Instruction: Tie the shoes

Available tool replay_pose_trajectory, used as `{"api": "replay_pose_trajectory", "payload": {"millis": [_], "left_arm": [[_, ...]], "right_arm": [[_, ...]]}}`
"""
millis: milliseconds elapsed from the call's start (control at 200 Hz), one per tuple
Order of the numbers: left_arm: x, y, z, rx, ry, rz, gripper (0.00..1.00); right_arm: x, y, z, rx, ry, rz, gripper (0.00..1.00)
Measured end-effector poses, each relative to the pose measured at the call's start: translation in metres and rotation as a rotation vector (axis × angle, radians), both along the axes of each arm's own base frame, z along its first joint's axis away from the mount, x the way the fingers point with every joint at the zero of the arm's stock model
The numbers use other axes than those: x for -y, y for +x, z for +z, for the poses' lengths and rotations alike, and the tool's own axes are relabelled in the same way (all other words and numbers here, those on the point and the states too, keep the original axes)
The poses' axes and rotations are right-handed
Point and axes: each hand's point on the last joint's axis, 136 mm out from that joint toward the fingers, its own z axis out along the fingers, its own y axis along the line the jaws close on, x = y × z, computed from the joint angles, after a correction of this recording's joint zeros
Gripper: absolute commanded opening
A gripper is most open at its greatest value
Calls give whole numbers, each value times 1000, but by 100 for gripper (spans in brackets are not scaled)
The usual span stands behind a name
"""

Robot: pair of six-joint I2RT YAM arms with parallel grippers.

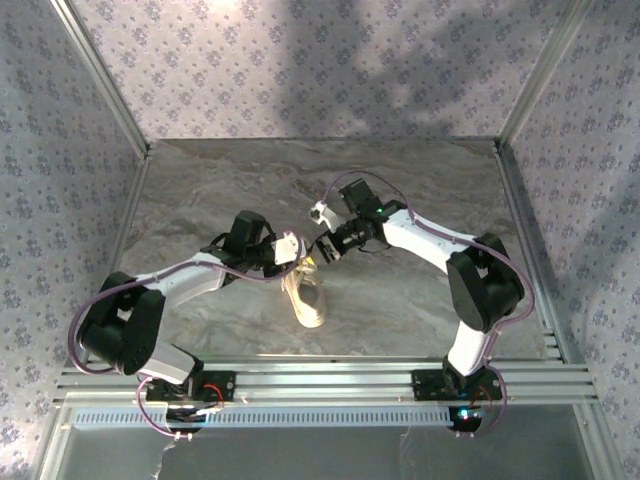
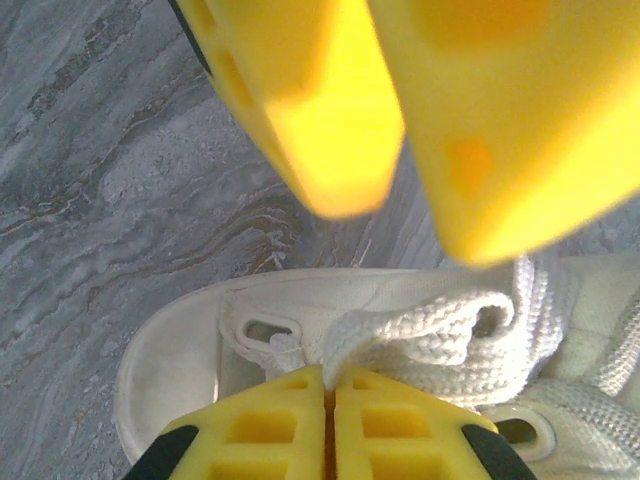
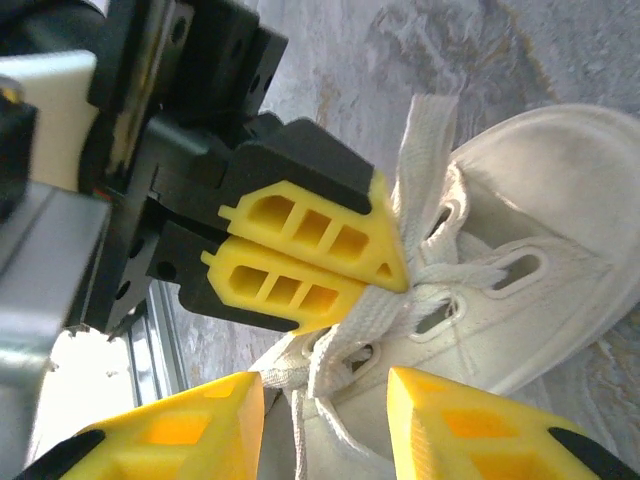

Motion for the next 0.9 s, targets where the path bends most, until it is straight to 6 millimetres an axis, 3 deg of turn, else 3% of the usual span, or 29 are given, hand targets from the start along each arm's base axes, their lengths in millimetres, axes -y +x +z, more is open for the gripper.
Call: {"api": "replay_pose_trajectory", "payload": {"millis": [235, 540, 899], "left_arm": [[-1, -2, 2, 27, 3, 9, 5], [-2, -2, 9, 81, -17, 27, 0], [-4, -2, 8, 94, -24, 46, 0]], "right_arm": [[14, 21, 3, -51, 32, -96, 33], [5, 19, -31, -223, 43, -98, 31], [-4, 14, -21, -265, 118, -49, 34]]}}
